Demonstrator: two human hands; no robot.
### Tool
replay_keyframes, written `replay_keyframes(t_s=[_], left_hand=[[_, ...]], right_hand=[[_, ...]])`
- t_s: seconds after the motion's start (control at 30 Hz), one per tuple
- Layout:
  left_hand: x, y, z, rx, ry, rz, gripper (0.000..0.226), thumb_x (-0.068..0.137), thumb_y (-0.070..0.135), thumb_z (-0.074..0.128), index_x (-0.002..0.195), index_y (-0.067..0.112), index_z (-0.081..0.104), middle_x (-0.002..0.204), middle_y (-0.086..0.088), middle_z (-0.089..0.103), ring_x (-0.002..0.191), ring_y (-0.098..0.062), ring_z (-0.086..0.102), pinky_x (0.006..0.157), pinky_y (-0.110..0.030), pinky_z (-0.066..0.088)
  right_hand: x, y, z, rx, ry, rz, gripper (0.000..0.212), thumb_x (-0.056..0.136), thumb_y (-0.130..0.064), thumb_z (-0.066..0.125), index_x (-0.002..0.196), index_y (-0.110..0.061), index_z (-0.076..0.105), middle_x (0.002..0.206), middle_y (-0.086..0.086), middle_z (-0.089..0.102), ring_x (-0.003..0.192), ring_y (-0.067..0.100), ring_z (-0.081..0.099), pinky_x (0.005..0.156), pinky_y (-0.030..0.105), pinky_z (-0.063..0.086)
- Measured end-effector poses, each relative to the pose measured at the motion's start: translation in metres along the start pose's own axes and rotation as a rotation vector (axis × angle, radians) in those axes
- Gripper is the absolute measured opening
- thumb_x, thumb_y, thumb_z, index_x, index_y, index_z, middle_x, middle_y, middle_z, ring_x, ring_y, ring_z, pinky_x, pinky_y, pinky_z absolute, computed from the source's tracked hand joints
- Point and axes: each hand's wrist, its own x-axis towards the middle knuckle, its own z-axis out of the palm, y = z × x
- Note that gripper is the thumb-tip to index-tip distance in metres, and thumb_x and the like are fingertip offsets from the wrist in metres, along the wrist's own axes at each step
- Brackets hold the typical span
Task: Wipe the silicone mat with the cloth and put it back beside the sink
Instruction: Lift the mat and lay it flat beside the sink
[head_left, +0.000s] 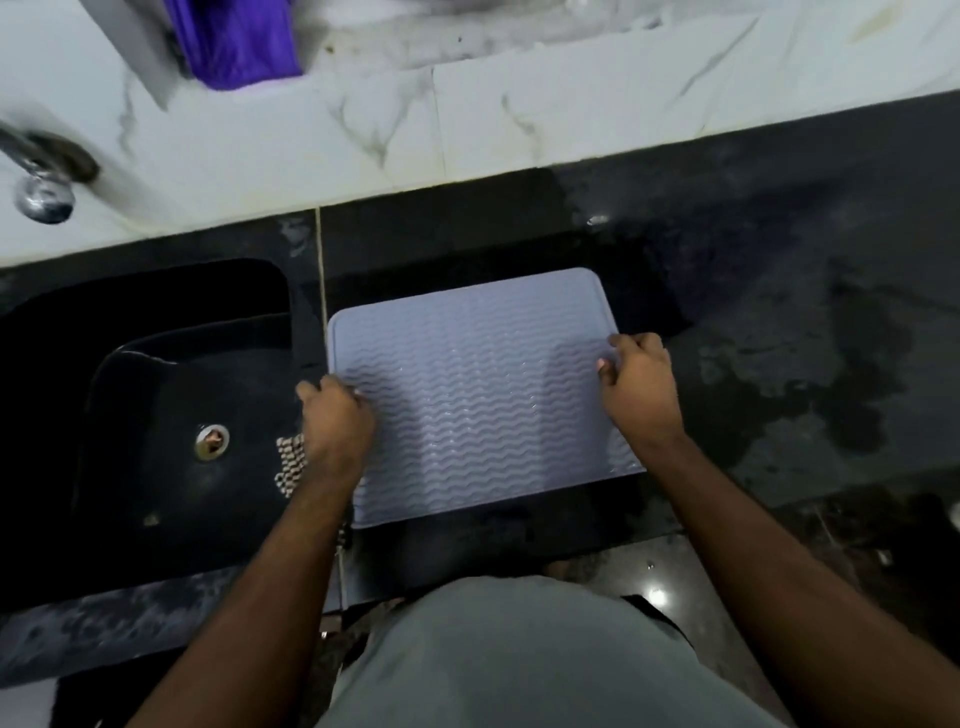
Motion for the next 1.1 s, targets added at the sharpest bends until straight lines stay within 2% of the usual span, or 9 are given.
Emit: replay_keyframes(t_s=[0.17, 0.3, 0.47, 0.57, 0.67, 0.73, 0.8, 0.93, 1.1], left_hand=[[0.001, 0.008, 0.007, -0.015, 0.049, -0.124, 0.038, 0.096, 0.011, 0.056, 0.121, -0.014, 0.043, 0.131, -0.035, 0.04, 0.105, -0.052, 0.055, 0.09, -0.05, 0.048], [0.006, 0.011, 0.009, -0.076, 0.068, -0.244, 0.052, 0.093, 0.019, 0.064, 0.127, -0.012, 0.039, 0.134, -0.031, 0.036, 0.11, -0.05, 0.055, 0.093, -0.051, 0.048], [0.013, 0.009, 0.01, -0.059, 0.074, -0.213, 0.071, 0.091, 0.038, 0.072, 0.129, -0.014, 0.041, 0.133, -0.032, 0.042, 0.118, -0.047, 0.05, 0.098, -0.051, 0.045], [0.013, 0.009, 0.01, -0.059, 0.128, -0.199, 0.065, 0.091, 0.037, 0.071, 0.127, -0.01, 0.043, 0.131, -0.031, 0.044, 0.12, -0.046, 0.048, 0.098, -0.052, 0.044], [0.011, 0.01, 0.012, 0.052, 0.166, -0.132, 0.049, 0.094, 0.034, 0.066, 0.119, -0.005, 0.05, 0.126, -0.027, 0.053, 0.117, -0.045, 0.048, 0.095, -0.053, 0.043], [0.01, 0.01, 0.011, 0.059, 0.178, -0.099, 0.03, 0.096, 0.03, 0.061, 0.11, 0.004, 0.054, 0.116, -0.02, 0.062, 0.112, -0.043, 0.052, 0.093, -0.052, 0.042], [0.01, 0.008, 0.007, -0.053, 0.17, -0.063, 0.016, 0.099, 0.026, 0.057, 0.1, 0.011, 0.05, 0.098, -0.014, 0.065, 0.099, -0.039, 0.059, 0.084, -0.047, 0.046], [0.002, 0.012, -0.006, -0.289, 0.274, -0.015, 0.018, 0.103, 0.035, 0.047, 0.102, 0.018, 0.04, 0.086, -0.008, 0.062, 0.078, -0.034, 0.062, 0.068, -0.043, 0.051], [0.003, 0.034, -0.022, -0.268, 0.291, 0.115, 0.018, 0.105, 0.043, 0.04, 0.104, 0.025, 0.04, 0.085, 0.0, 0.063, 0.075, -0.025, 0.061, 0.066, -0.041, 0.05]], right_hand=[[0.013, 0.008, -0.008, 0.016, -0.125, 0.009, 0.04, 0.097, -0.012, 0.051, 0.136, -0.003, 0.048, 0.124, 0.021, 0.044, 0.099, 0.038, 0.055, 0.091, 0.042, 0.048], [0.017, 0.006, -0.006, -0.016, -0.126, 0.048, 0.043, 0.095, -0.016, 0.054, 0.135, -0.006, 0.046, 0.121, 0.024, 0.048, 0.099, 0.042, 0.057, 0.086, 0.046, 0.051], [0.031, -0.005, -0.006, 0.005, -0.11, 0.12, 0.041, 0.096, -0.018, 0.056, 0.132, 0.0, 0.049, 0.119, 0.025, 0.059, 0.106, 0.042, 0.059, 0.087, 0.044, 0.049], [0.035, -0.012, -0.003, -0.027, -0.132, 0.114, 0.027, 0.097, -0.022, 0.055, 0.116, -0.002, 0.059, 0.113, 0.023, 0.059, 0.101, 0.041, 0.059, 0.081, 0.041, 0.049], [0.033, -0.015, 0.002, -0.098, -0.118, 0.123, 0.029, 0.096, -0.023, 0.056, 0.117, -0.004, 0.06, 0.118, 0.023, 0.053, 0.106, 0.04, 0.052, 0.088, 0.042, 0.044], [0.03, -0.016, 0.004, -0.103, -0.083, 0.168, 0.03, 0.096, -0.023, 0.056, 0.12, -0.005, 0.055, 0.122, 0.023, 0.051, 0.111, 0.041, 0.049, 0.092, 0.047, 0.043], [0.028, -0.019, 0.002, -0.064, -0.06, 0.199, 0.024, 0.098, -0.02, 0.05, 0.118, -0.006, 0.048, 0.119, 0.02, 0.053, 0.11, 0.041, 0.051, 0.088, 0.051, 0.043], [0.019, -0.038, -0.007, 0.066, 0.081, 0.131, 0.01, 0.1, -0.021, 0.04, 0.109, -0.016, 0.039, 0.091, 0.013, 0.062, 0.08, 0.038, 0.062, 0.067, 0.045, 0.049], [0.02, -0.079, -0.031, 0.105, 0.231, -0.056, 0.013, 0.101, -0.029, 0.037, 0.111, -0.027, 0.046, 0.08, -0.009, 0.055, 0.07, 0.021, 0.055, 0.067, 0.039, 0.045]])
